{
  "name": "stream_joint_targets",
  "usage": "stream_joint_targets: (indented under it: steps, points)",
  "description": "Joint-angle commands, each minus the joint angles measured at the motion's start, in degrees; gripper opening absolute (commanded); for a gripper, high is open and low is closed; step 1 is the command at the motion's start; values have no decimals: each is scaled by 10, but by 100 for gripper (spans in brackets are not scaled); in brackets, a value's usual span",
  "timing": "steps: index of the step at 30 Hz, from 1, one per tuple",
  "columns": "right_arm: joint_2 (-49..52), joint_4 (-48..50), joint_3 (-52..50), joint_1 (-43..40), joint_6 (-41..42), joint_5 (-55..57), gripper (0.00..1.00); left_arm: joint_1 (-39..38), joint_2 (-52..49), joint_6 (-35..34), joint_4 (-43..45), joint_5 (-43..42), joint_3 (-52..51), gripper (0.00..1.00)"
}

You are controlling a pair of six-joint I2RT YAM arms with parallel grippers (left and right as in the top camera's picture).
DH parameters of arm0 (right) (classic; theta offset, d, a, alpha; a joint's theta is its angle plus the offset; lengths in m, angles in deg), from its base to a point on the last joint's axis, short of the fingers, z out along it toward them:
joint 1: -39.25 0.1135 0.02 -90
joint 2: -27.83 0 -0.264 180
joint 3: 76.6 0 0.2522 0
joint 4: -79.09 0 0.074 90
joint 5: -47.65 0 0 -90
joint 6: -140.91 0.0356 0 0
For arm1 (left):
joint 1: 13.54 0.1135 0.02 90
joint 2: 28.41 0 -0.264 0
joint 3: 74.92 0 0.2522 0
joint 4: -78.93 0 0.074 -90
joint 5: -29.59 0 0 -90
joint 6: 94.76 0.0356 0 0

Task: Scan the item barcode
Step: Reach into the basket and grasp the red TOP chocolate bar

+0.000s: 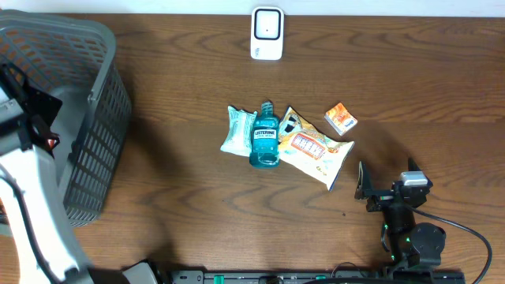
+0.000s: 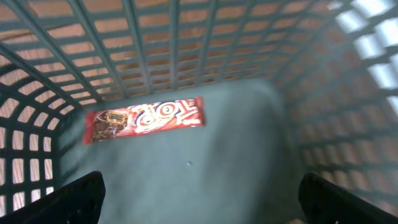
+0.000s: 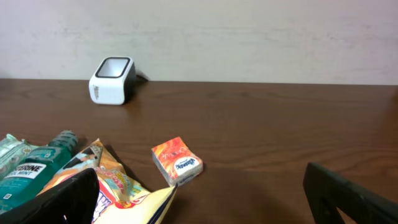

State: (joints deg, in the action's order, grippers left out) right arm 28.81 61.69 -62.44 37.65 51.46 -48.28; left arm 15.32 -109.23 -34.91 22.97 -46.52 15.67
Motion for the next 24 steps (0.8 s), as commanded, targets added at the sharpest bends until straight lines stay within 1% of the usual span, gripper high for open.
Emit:
stream_joint_targets:
  steps: [1,7,11,17,24]
  points:
    - [-3,-2,-1,2,-9,0,99,12,-76,41,15,2,-10,99]
    - [-3,-2,-1,2,-9,0,99,37,-202,85,30,60,-10,99]
    - [-3,-2,-1,2,-9,0,99,52,-264,136,47,66,-10,98]
    - [-3,-2,-1,2,-9,0,99,55,-302,141,68,68,-10,98]
    - [-3,-2,-1,2,-9,0,99,76,-311,145,81,68,-10,98]
